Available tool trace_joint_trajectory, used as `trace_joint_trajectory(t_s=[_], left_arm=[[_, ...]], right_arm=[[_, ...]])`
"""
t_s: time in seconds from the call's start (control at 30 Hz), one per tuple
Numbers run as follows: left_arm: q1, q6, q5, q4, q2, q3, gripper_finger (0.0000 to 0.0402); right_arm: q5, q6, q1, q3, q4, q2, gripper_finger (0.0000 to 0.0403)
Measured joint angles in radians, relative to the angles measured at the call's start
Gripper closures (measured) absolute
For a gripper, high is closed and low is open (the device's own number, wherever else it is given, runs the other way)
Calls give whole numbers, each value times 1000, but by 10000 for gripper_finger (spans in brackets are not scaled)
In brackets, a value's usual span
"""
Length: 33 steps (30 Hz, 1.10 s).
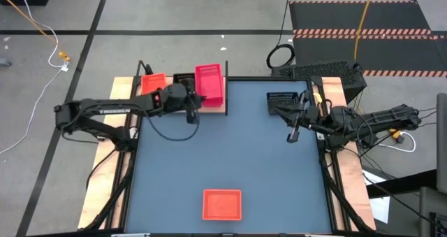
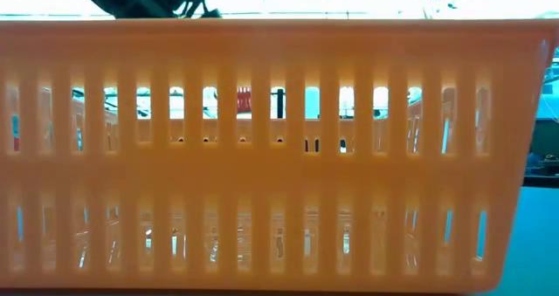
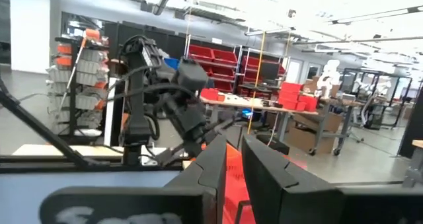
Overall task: Stack baskets on shelf by color
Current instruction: Stack the red bin on top of the other red bin on the shelf
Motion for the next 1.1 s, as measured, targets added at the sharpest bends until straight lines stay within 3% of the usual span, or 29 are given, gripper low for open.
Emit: trace_joint_trajectory(t_s=[0.3, 0.53, 0.8, 1.1], left_arm=[[67, -6, 34, 27, 60, -1, 354], [82, -23, 111, 19, 61, -1, 347], [74, -15, 89, 15, 61, -1, 341], [64, 81, 50, 7, 60, -1, 284]], right_arm=[[-1, 7, -12, 0, 15, 0, 358], [0, 8, -12, 0, 18, 0, 358], [-1, 9, -12, 0, 18, 0, 358], [-1, 6, -12, 0, 17, 0, 358]])
